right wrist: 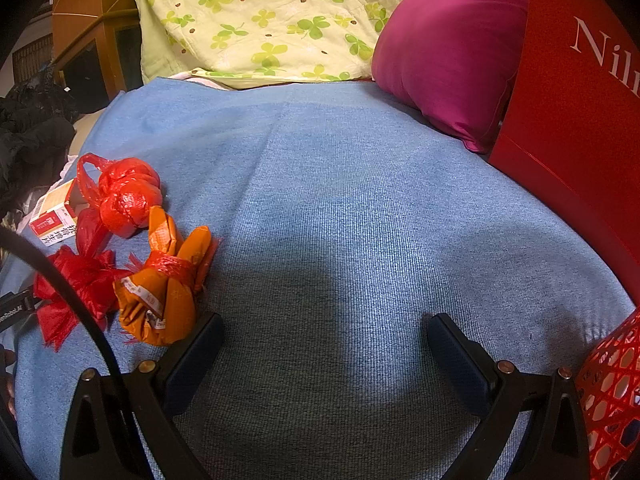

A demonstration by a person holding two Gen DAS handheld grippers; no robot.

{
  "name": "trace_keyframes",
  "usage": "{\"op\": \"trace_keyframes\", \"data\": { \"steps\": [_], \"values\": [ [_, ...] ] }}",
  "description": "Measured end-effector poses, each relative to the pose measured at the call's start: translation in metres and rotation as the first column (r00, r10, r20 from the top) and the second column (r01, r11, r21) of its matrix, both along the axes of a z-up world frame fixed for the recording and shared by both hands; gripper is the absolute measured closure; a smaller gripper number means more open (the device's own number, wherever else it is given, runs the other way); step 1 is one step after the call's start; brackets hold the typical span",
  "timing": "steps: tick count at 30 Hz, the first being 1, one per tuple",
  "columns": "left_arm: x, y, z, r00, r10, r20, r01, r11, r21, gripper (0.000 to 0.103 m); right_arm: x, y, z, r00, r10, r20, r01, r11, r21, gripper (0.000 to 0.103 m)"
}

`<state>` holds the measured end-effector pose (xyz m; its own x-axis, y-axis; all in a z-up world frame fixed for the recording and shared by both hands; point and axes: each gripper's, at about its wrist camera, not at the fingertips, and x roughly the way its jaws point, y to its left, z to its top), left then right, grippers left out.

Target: Collect trash

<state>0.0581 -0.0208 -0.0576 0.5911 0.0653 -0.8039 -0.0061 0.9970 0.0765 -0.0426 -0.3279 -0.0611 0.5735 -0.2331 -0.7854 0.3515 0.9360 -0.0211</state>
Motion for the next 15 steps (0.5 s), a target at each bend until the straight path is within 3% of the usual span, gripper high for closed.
{"op": "trace_keyframes", "data": {
  "steps": [15],
  "values": [
    [-0.0004, -0.0003, -0.0006, 1.000, -0.004, 0.003, 0.004, 1.000, 0.005, 0.000, 0.0001, 0.0000, 0.0002, 1.000, 0.000, 0.000, 0.000, 1.000, 0.000, 0.000]
  ]
}}
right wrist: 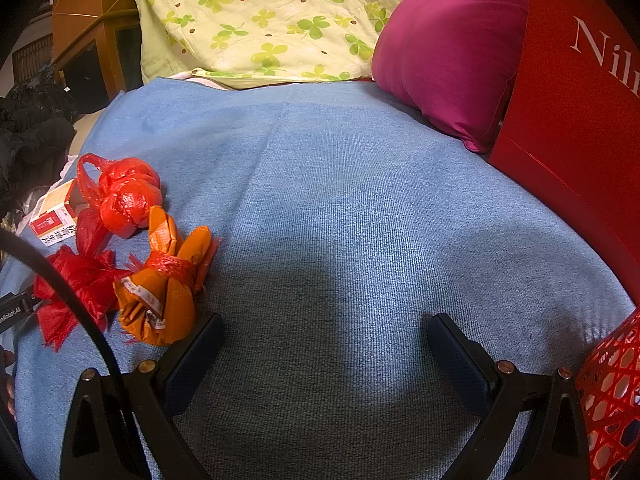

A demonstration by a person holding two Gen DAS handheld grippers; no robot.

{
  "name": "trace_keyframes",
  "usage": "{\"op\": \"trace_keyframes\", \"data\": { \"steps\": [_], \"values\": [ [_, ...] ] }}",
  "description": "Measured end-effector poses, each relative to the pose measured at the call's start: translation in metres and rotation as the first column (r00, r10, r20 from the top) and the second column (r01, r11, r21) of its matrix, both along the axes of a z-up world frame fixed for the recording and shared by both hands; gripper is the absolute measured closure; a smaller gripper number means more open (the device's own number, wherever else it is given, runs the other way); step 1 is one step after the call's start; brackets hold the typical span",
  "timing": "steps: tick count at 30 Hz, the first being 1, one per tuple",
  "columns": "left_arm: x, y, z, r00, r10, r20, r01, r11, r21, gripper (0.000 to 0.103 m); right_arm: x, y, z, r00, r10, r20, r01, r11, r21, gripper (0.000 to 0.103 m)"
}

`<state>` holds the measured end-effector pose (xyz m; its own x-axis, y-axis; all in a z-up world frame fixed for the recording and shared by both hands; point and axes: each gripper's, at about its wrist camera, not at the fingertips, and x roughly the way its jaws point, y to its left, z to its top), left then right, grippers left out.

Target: Collect trash

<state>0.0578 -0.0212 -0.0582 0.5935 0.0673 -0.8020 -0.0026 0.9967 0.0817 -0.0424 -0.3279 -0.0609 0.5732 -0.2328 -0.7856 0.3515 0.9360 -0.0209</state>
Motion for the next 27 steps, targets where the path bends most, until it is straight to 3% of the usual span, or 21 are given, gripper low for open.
{"op": "trace_keyframes", "data": {
  "steps": [27],
  "values": [
    [0.0016, -0.0004, -0.0013, 1.000, 0.000, -0.003, 0.000, 1.000, 0.001, 0.000, 0.0006, -0.0003, 0.0007, 1.000, 0.000, 0.000, 0.000, 1.000, 0.001, 0.000]
  ]
}}
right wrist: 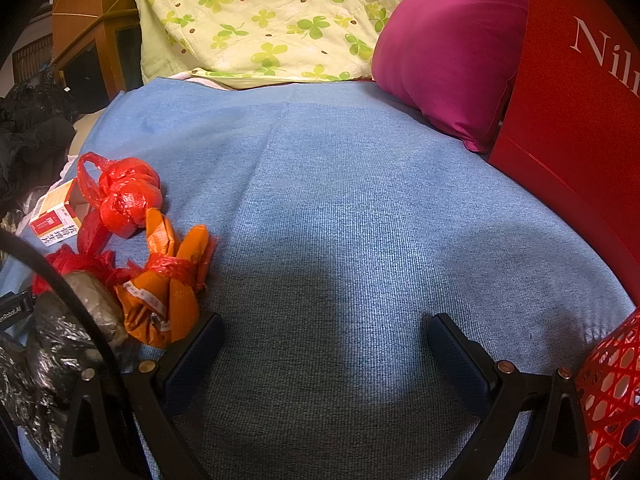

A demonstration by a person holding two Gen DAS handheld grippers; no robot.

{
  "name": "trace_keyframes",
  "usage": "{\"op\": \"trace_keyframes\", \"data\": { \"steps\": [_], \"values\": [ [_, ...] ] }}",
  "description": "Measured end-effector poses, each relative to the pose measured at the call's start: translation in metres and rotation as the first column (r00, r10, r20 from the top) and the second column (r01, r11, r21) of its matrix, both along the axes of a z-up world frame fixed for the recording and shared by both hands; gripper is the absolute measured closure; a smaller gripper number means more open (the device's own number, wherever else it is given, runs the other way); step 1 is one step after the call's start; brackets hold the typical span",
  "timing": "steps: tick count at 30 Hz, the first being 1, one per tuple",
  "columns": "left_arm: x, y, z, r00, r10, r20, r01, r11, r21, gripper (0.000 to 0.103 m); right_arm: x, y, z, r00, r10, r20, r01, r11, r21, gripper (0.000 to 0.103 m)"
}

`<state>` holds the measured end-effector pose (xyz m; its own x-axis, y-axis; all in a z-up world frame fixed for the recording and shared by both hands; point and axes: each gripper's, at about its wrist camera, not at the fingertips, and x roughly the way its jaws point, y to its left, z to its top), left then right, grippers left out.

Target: Collect trash

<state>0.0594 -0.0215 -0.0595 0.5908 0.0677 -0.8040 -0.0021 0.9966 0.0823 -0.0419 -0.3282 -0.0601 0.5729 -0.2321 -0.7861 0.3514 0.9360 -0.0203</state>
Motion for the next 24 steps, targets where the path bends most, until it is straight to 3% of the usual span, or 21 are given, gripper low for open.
{"op": "trace_keyframes", "data": {
  "steps": [10, 16, 24],
  "values": [
    [0.0004, -0.0010, 0.0005, 1.000, 0.001, -0.001, -0.001, 1.000, 0.006, 0.000, 0.0002, 0.0002, 0.0001, 1.000, -0.001, 0.002, 0.001, 1.000, -0.002, 0.000],
    [0.0014, -0.0008, 0.0012, 1.000, 0.003, -0.004, -0.003, 1.000, 0.005, 0.000, -0.0005, 0.0040, 0.0029, 0.998, -0.057, -0.010, 0.057, 0.998, 0.002, 0.000],
    [0.0017, -0.0006, 0.0009, 1.000, 0.005, -0.008, -0.005, 1.000, 0.003, 0.000, 0.0027, 0.0044, 0.0054, 0.996, -0.065, -0.061, 0.067, 0.997, 0.025, 0.000]
  ]
}}
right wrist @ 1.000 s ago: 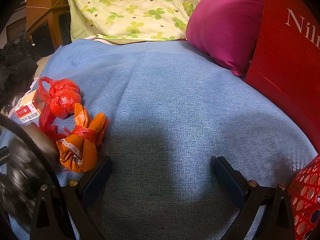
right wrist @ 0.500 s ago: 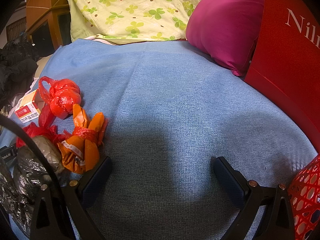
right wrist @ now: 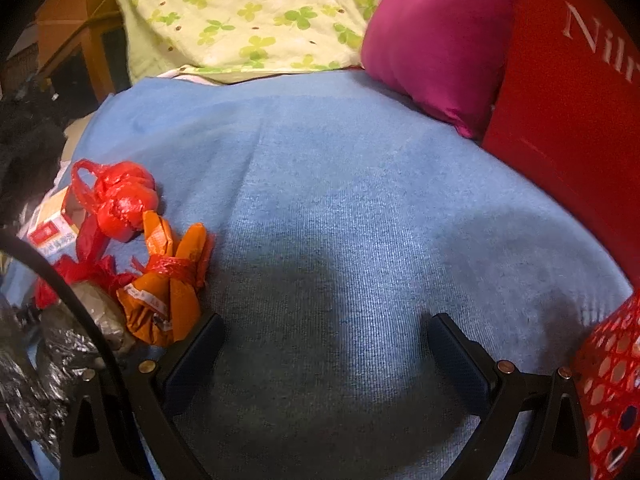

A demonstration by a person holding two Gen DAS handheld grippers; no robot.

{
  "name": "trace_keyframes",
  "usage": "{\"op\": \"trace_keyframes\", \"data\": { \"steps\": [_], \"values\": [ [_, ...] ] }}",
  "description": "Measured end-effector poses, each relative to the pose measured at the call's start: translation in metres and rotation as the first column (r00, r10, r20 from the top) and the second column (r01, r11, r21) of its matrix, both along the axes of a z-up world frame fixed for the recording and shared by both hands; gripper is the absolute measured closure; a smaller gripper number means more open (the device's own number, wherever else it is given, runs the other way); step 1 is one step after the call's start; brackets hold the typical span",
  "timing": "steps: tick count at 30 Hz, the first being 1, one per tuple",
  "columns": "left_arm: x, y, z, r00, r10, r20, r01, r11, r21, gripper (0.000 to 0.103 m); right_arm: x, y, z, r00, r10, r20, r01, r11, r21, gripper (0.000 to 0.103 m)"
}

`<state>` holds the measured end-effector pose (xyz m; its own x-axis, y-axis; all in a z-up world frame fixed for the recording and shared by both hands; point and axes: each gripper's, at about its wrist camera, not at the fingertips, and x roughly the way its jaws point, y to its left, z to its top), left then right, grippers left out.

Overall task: Collect trash
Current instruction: 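Grasp the black plastic bag with the right tool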

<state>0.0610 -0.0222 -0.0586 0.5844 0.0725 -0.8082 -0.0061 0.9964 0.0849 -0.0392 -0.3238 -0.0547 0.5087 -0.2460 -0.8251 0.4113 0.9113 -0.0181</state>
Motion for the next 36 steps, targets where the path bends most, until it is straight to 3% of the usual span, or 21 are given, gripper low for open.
{"op": "trace_keyframes", "data": {
  "steps": [5, 10, 15, 19, 21, 25, 29, 36],
  "values": [
    [0.003, 0.001, 0.000, 1.000, -0.001, -0.014, 0.001, 1.000, -0.003, 0.000, 0.002, 0.005, 0.001, 0.998, -0.033, -0.050, 0.032, 0.999, -0.012, 0.000],
    [0.003, 0.002, 0.000, 1.000, -0.007, -0.023, 0.007, 1.000, -0.007, 0.000, 0.009, -0.001, 0.007, 0.994, -0.032, -0.108, 0.036, 0.999, 0.037, 0.000],
    [0.003, 0.003, 0.001, 1.000, -0.015, -0.026, 0.015, 1.000, -0.013, 0.000, 0.000, 0.012, 0.042, 1.000, -0.002, 0.013, 0.002, 1.000, -0.019, 0.000],
    [0.001, 0.003, 0.005, 1.000, -0.027, -0.016, 0.027, 1.000, -0.010, 0.000, -0.012, 0.030, 0.071, 0.990, 0.073, 0.124, -0.078, 0.996, 0.040, 0.000],
    [-0.002, 0.003, 0.012, 0.999, -0.031, 0.019, 0.031, 1.000, 0.007, 0.000, -0.015, 0.045, 0.078, 0.983, 0.124, 0.137, -0.133, 0.989, 0.060, 0.000],
    [-0.016, 0.001, 0.032, 0.992, -0.054, 0.116, 0.047, 0.997, 0.060, 0.000, -0.024, 0.081, 0.076, 0.967, 0.236, 0.101, -0.243, 0.967, 0.070, 0.000],
    [-0.027, 0.011, 0.042, 0.990, -0.043, 0.137, 0.038, 0.998, 0.039, 0.000, -0.025, 0.103, 0.066, 0.947, 0.315, 0.064, -0.319, 0.945, 0.069, 0.000],
    [-0.033, 0.012, 0.053, 0.979, -0.052, 0.199, 0.041, 0.997, 0.060, 0.000, -0.010, 0.099, 0.044, 0.970, 0.240, 0.025, -0.241, 0.958, 0.154, 0.004]
  ]
}}
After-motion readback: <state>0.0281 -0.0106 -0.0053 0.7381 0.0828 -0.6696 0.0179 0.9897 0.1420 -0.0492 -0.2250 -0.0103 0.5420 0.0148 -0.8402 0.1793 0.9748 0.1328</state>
